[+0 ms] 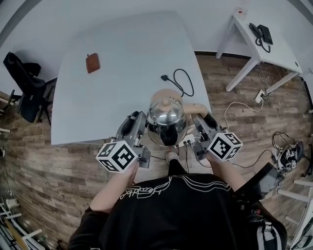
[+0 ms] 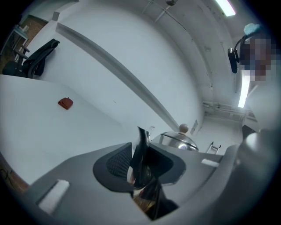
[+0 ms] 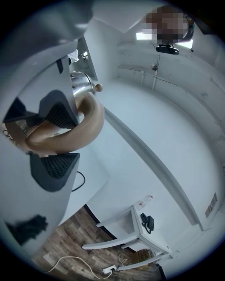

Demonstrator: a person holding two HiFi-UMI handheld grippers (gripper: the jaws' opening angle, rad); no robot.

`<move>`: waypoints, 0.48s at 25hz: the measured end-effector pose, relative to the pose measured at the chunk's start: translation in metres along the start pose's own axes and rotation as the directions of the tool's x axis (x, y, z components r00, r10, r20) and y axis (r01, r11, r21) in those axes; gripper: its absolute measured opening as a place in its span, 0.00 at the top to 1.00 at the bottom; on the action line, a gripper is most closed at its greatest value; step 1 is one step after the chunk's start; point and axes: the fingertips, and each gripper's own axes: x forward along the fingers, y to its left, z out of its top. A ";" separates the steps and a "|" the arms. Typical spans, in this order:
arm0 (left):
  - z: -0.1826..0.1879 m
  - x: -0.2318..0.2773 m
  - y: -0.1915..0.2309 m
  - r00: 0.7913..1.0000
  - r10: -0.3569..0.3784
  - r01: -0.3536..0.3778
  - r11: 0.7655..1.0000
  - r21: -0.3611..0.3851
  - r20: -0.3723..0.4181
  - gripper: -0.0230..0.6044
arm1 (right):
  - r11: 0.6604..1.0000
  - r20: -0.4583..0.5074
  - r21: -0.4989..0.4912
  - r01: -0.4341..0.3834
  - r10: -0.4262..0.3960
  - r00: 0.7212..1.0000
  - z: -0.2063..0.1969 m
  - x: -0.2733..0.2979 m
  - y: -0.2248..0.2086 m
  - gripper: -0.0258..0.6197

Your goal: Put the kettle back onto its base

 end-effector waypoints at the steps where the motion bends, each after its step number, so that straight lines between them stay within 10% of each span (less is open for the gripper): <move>1: 0.000 0.005 0.003 1.000 -0.001 0.001 1.000 0.001 0.004 0.81 | 1.000 0.001 -0.007 -0.002 0.002 1.000 0.001 0.004 -0.004 0.69; 12: 0.023 0.112 0.055 0.999 -0.035 0.035 0.999 0.029 -0.007 0.81 | 1.000 -0.028 -0.002 0.015 -0.015 0.999 0.019 0.097 -0.067 0.69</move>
